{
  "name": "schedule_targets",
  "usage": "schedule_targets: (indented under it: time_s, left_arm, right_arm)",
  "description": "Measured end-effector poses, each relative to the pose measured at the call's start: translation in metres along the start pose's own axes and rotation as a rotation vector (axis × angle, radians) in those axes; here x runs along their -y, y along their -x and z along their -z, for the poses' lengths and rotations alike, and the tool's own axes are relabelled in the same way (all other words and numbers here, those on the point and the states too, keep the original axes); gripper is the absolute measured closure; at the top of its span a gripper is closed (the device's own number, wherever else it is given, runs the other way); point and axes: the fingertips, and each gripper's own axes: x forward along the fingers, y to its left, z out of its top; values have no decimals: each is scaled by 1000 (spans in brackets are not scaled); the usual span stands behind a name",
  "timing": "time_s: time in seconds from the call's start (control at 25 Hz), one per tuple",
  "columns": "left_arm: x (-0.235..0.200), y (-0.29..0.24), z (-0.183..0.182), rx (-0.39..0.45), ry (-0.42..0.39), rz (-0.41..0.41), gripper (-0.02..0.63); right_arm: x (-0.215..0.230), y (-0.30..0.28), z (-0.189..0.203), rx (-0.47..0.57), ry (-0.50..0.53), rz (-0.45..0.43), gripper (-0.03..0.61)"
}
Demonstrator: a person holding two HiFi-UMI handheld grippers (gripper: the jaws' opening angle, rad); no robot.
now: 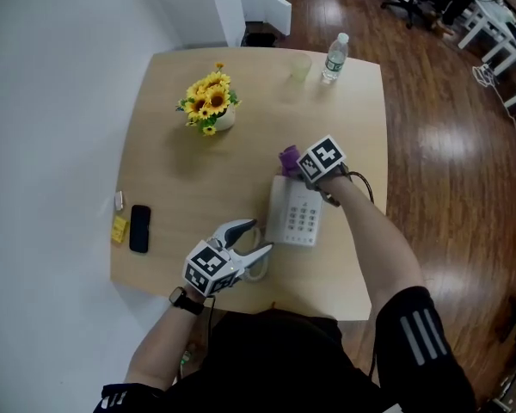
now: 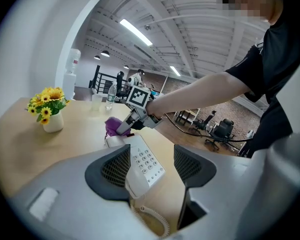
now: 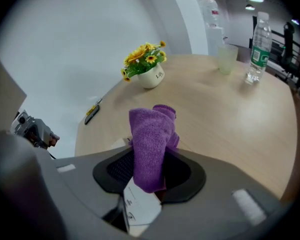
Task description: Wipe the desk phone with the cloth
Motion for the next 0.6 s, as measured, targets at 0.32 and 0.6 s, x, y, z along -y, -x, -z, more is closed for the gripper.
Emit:
schedule_targets:
  time_s: [0.32, 0.6]
  left_arm:
    - [9, -10, -4, -1, -17, 28, 345]
    - [17, -13, -8, -3, -39, 50, 345]
  right_arm:
    - [32, 36, 44, 22, -49, 40, 428]
    - [59, 64, 78, 2, -59, 129, 428]
